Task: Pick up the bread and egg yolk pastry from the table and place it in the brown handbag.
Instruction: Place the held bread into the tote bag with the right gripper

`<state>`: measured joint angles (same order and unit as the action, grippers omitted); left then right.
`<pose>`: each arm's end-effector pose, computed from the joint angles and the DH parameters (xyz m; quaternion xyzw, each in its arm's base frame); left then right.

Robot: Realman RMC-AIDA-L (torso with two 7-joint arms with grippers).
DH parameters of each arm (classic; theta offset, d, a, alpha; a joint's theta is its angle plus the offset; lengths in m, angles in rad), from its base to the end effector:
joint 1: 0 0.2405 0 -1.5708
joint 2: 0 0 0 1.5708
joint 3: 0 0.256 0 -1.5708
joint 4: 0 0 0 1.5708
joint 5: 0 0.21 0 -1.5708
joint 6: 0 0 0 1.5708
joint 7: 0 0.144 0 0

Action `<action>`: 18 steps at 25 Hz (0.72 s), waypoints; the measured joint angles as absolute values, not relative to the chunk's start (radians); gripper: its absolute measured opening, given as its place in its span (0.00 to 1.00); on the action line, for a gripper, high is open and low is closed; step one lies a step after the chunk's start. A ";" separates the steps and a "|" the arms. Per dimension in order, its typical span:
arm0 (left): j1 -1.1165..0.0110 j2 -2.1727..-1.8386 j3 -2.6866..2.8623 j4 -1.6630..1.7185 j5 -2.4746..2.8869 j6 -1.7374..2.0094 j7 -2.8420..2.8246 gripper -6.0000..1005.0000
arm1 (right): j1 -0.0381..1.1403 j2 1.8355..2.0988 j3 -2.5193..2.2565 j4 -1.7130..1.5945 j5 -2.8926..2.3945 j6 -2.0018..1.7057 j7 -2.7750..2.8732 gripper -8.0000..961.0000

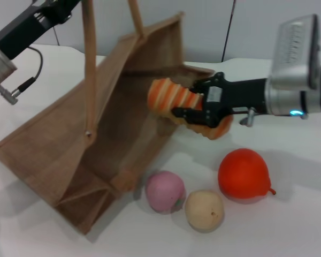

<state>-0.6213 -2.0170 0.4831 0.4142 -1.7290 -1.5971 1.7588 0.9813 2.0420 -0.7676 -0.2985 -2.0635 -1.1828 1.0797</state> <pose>-0.2273 0.3768 0.0758 -0.7600 -0.2387 -0.5547 0.2401 0.1635 0.4183 -0.0603 -0.9809 0.0041 0.1363 0.1390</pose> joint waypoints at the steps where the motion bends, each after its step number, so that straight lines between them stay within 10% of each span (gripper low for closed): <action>1: -0.628 -2.017 0.483 0.414 -1.725 -1.599 1.756 0.14 | 0.999 2.043 -0.781 -0.284 -2.064 -1.158 1.080 0.49; 18: -0.707 -2.010 0.483 0.416 -1.693 -1.626 1.700 0.15 | 1.285 2.057 -0.771 0.030 -2.065 -0.880 0.820 0.46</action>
<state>-0.7073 -2.0098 0.4832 0.4164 -1.6934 -1.6265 1.6997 1.2848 2.0570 -0.7709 0.0296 -2.0648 -0.8801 0.8198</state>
